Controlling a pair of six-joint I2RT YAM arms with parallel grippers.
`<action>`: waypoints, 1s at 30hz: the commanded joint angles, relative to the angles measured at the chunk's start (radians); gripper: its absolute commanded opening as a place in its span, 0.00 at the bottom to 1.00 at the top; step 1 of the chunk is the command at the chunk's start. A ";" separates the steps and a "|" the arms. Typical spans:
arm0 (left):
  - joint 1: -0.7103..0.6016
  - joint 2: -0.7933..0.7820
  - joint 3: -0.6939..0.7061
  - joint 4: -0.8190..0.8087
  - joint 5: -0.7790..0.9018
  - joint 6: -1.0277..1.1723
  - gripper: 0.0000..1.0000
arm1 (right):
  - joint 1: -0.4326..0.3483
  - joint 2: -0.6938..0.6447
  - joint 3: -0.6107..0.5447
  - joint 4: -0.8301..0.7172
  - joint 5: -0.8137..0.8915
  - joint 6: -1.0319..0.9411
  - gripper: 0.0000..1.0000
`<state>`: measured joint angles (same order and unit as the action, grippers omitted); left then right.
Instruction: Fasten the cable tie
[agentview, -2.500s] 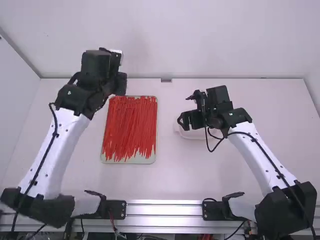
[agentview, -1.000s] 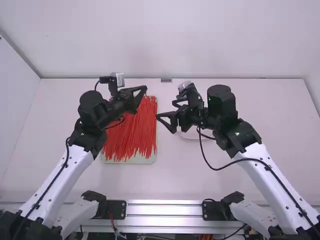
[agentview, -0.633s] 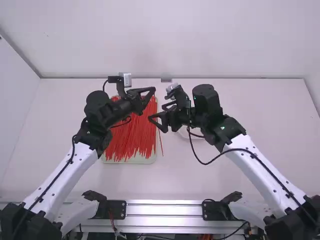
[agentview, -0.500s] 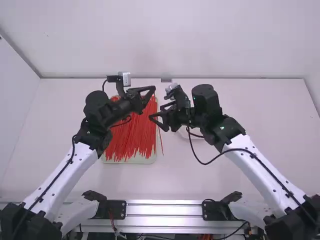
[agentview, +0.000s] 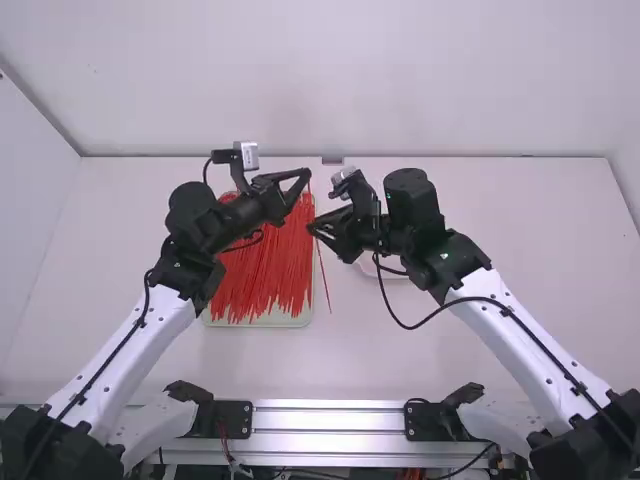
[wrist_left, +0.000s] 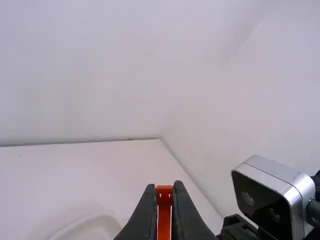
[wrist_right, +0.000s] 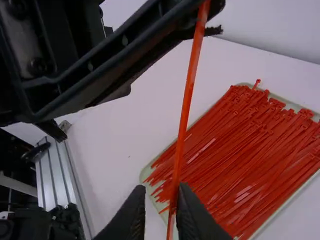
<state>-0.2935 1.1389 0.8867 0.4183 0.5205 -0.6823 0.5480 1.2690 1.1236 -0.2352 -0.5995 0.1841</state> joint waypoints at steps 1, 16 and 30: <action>-0.008 0.000 -0.004 0.013 0.014 -0.003 0.02 | 0.003 0.000 -0.004 0.005 -0.006 0.003 0.08; -0.017 0.000 -0.004 0.036 0.010 -0.010 0.02 | 0.002 0.000 -0.004 0.021 -0.002 -0.001 0.31; -0.016 0.000 -0.004 0.032 -0.023 -0.010 0.20 | -0.037 0.000 -0.004 0.020 -0.006 0.006 0.00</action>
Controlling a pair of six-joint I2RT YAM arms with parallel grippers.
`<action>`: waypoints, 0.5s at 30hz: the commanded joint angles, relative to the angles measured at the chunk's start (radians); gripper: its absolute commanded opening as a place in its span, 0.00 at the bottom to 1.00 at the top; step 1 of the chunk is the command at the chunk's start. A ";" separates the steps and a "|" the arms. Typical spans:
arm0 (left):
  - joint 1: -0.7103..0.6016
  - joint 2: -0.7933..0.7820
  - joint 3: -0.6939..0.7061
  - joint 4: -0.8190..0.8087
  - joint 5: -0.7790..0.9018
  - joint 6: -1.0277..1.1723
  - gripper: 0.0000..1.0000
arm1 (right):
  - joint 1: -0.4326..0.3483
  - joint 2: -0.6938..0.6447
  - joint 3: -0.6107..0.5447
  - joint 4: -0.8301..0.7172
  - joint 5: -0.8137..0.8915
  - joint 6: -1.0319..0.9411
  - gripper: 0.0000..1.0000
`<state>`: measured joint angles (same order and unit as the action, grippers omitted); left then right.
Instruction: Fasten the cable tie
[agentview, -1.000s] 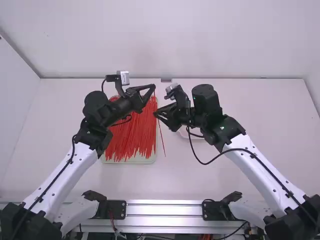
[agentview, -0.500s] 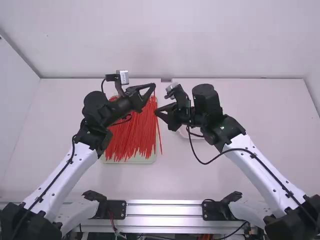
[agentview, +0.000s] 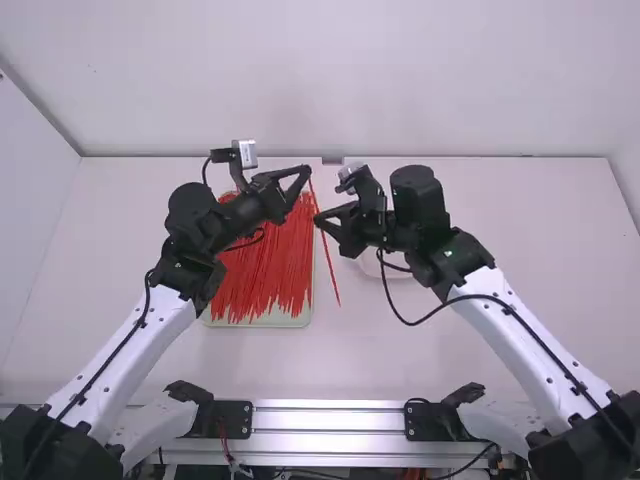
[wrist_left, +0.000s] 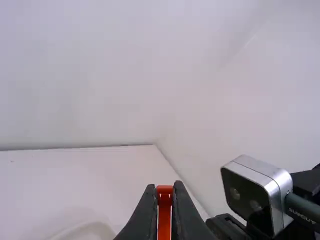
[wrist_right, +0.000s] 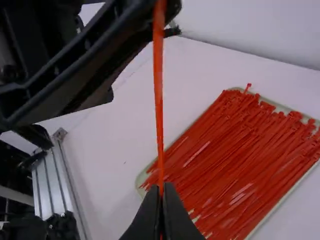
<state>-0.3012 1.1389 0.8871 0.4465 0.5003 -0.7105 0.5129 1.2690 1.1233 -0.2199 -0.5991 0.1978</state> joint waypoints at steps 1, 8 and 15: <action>-0.004 0.000 -0.004 0.003 -0.003 0.040 0.41 | -0.002 0.000 -0.003 0.004 -0.006 -0.021 0.00; 0.046 0.000 -0.004 0.012 0.064 0.154 0.72 | -0.089 -0.008 -0.003 0.003 -0.091 -0.085 0.00; 0.172 0.000 -0.004 0.103 0.299 0.243 0.83 | -0.257 -0.020 -0.004 -0.004 -0.345 -0.303 0.00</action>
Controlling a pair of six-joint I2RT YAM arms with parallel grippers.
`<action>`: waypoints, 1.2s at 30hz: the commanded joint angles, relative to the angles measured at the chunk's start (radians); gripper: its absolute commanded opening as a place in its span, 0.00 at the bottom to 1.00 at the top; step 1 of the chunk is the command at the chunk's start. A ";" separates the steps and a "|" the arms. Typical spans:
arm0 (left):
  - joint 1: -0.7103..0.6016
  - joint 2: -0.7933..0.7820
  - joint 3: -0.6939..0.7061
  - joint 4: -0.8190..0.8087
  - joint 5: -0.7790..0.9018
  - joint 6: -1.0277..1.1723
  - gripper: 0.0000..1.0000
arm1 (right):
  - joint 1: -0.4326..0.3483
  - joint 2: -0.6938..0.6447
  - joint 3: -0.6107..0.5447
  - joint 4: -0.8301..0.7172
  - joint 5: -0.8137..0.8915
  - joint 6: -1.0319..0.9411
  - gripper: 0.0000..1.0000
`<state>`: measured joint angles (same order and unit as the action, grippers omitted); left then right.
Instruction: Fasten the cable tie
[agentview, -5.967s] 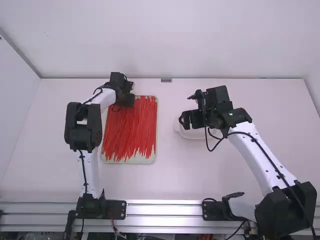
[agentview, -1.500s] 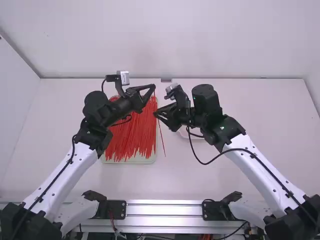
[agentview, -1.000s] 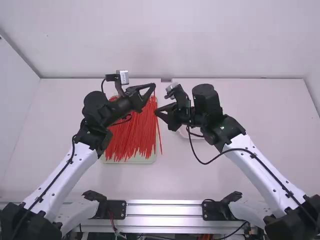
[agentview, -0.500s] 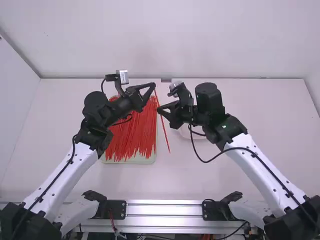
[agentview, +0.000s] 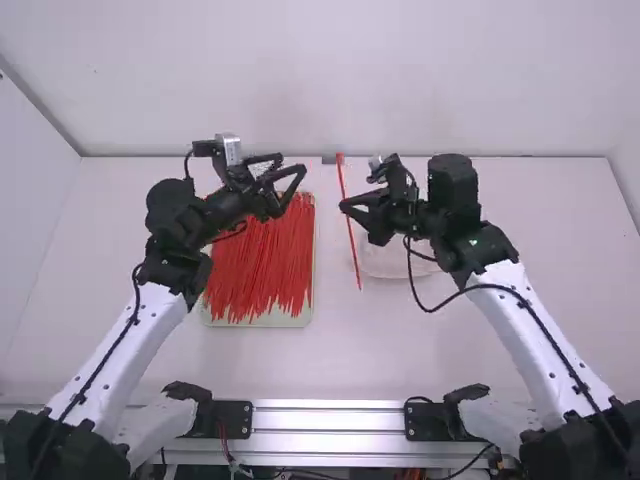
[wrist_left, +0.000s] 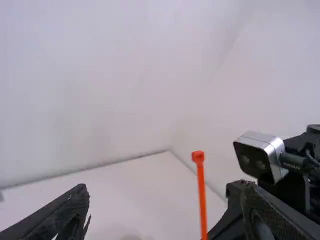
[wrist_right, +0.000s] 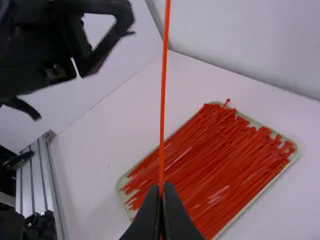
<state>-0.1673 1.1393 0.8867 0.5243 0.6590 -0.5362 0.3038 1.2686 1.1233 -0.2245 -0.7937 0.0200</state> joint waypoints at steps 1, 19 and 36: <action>0.052 0.000 -0.003 0.039 0.173 0.085 0.84 | -0.064 -0.019 -0.004 0.001 -0.180 -0.154 0.00; 0.068 0.254 0.291 0.146 0.725 0.129 0.99 | -0.190 -0.006 -0.008 0.130 -0.537 -0.372 0.00; -0.062 0.353 0.496 0.140 0.703 0.054 0.77 | -0.065 0.114 -0.010 0.591 -0.549 -0.031 0.00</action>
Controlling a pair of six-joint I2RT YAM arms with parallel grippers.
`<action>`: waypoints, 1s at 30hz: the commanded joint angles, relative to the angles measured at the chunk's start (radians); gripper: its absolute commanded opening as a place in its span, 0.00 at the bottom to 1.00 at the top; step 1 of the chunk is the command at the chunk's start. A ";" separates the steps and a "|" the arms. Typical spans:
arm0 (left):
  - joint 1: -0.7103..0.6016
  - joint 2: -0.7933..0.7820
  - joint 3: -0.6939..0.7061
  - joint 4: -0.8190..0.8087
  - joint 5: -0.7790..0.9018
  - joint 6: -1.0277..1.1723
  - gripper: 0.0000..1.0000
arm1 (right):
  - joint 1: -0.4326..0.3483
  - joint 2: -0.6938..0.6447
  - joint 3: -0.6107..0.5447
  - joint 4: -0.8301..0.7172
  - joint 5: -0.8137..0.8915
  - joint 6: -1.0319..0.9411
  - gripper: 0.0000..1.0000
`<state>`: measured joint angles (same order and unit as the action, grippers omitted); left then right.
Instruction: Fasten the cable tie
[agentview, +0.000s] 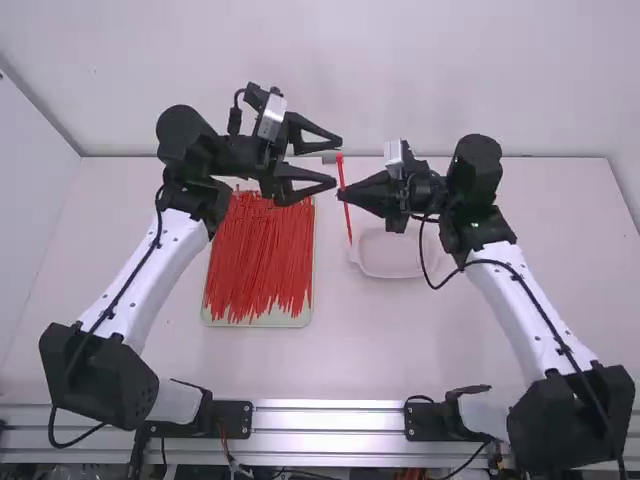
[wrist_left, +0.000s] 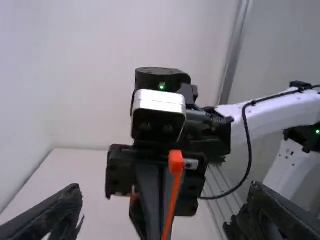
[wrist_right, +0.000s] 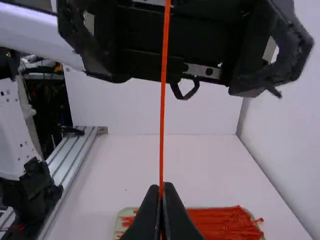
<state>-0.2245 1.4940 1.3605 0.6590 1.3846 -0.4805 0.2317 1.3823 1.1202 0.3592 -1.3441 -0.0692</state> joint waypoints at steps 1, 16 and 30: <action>-0.005 -0.002 0.022 0.004 -0.034 -0.006 0.60 | 0.019 0.003 -0.007 0.043 0.043 0.102 0.00; 0.000 -0.002 0.021 0.030 -0.117 -0.056 0.14 | 0.010 0.004 -0.007 0.131 0.066 0.178 0.00; -0.006 -0.002 0.021 0.033 -0.152 -0.077 0.02 | 0.010 0.004 -0.007 0.128 0.066 0.177 0.00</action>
<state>-0.2264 1.4940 1.3605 0.6857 1.2442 -0.5545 0.2447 1.3830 1.1198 0.4824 -1.2705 0.1047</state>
